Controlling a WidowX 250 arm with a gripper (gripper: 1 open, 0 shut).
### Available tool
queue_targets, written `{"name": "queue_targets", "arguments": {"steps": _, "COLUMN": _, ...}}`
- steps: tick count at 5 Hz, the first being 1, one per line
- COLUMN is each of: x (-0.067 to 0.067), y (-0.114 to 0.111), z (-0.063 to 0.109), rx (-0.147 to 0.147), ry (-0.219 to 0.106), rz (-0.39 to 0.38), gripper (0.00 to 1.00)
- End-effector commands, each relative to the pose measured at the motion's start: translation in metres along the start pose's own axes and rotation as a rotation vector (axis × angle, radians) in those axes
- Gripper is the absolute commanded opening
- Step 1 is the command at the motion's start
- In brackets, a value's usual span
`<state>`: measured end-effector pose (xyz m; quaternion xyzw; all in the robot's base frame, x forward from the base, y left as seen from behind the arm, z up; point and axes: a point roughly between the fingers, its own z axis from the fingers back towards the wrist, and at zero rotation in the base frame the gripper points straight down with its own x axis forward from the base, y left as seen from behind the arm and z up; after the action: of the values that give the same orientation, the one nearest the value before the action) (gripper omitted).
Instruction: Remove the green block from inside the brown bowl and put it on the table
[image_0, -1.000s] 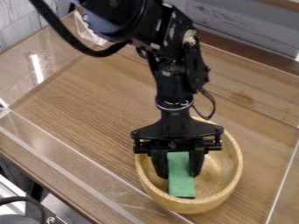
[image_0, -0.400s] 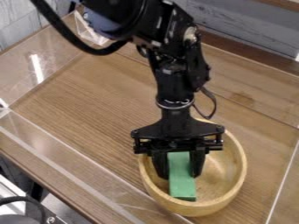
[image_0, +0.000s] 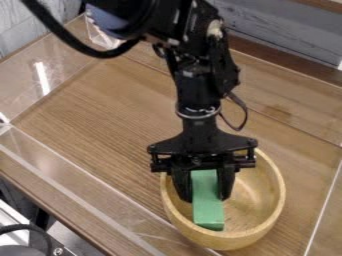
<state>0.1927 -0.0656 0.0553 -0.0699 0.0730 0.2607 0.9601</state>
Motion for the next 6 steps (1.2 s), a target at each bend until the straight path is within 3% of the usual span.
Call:
{"name": "queue_targets", "arguments": {"steps": 1, "x": 0.004, "y": -0.002, "z": 0.019, "rx": -0.031, "ry": -0.036, "rz": -0.003, "gripper": 0.00}}
{"name": "queue_targets", "arguments": {"steps": 4, "x": 0.005, "y": 0.012, "z": 0.058, "rx": -0.066, "ry": -0.068, "rz": 0.004, "gripper": 0.00}}
{"name": "queue_targets", "arguments": {"steps": 6, "x": 0.031, "y": 0.046, "z": 0.093, "rx": -0.077, "ry": -0.122, "rz": 0.020, "gripper": 0.00}}
